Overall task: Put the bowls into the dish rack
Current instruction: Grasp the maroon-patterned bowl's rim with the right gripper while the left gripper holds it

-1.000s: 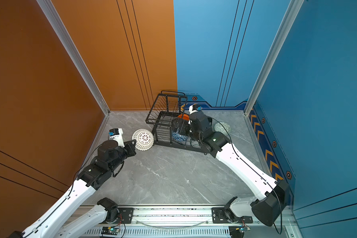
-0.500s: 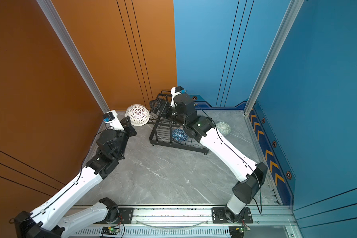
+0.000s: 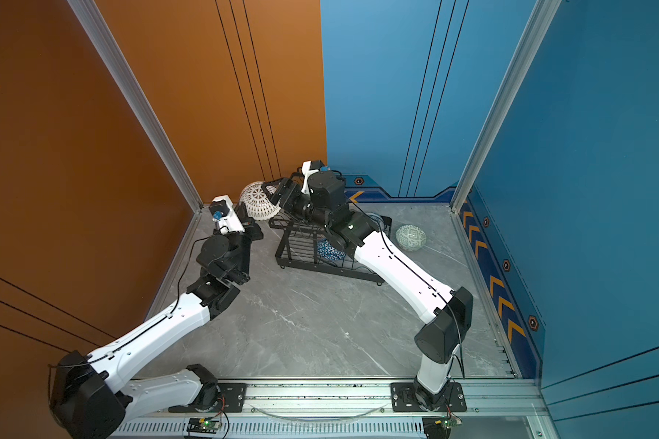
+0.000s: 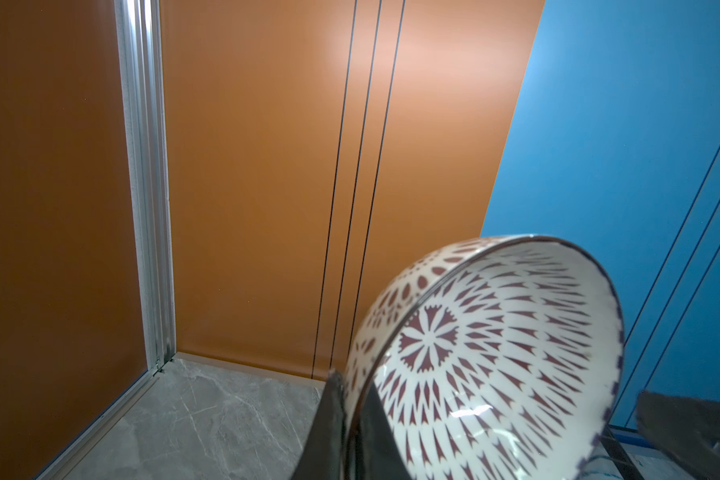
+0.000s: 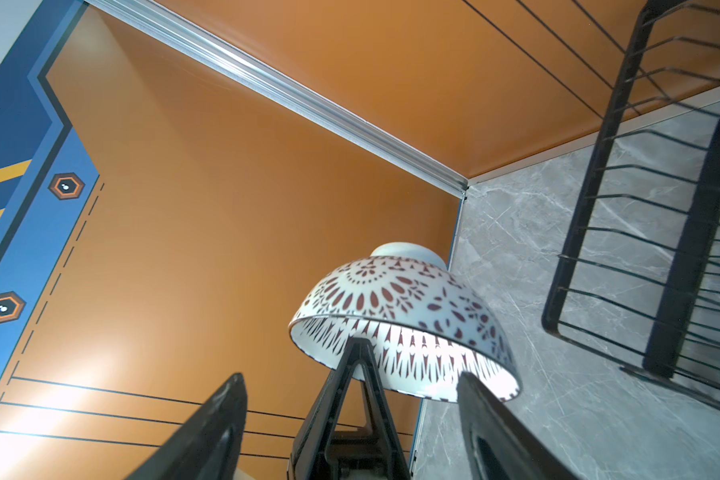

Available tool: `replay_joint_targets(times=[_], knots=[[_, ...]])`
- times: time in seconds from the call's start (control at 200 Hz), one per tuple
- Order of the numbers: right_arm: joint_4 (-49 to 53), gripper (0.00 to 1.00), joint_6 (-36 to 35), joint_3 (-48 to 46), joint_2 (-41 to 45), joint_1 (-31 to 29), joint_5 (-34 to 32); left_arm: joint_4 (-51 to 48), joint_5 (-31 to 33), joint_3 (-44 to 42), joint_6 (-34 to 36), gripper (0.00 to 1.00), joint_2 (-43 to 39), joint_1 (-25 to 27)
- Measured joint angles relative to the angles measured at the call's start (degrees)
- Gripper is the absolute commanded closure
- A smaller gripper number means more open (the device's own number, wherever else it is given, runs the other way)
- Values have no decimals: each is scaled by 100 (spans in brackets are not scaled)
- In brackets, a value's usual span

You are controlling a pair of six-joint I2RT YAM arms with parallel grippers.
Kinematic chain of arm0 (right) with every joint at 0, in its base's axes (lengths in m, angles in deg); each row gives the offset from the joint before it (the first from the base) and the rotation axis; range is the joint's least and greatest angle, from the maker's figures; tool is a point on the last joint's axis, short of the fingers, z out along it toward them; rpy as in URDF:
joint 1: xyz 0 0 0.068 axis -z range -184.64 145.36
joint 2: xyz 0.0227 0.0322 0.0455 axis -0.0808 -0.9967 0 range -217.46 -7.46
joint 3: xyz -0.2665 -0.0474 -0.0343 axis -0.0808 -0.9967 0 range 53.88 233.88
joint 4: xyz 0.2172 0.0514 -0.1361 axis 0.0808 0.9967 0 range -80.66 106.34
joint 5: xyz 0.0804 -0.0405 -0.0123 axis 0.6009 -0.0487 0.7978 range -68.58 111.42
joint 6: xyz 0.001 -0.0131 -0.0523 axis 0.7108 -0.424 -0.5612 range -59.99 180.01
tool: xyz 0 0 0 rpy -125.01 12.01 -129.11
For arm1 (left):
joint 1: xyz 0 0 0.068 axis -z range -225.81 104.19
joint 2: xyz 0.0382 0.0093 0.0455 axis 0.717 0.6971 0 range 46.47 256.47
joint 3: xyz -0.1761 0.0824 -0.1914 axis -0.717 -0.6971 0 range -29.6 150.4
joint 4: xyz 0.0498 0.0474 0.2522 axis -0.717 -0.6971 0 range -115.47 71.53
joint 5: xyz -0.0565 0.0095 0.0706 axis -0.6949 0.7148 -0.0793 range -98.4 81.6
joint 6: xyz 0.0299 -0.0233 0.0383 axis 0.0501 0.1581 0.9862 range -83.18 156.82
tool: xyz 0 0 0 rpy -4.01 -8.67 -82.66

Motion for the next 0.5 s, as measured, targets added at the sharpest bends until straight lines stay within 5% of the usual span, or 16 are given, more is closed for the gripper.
replay_joint_targets(times=[0.5], knots=[[-195, 36, 343, 654, -621, -33, 0, 960, 378, -173, 739, 100, 455, 396]])
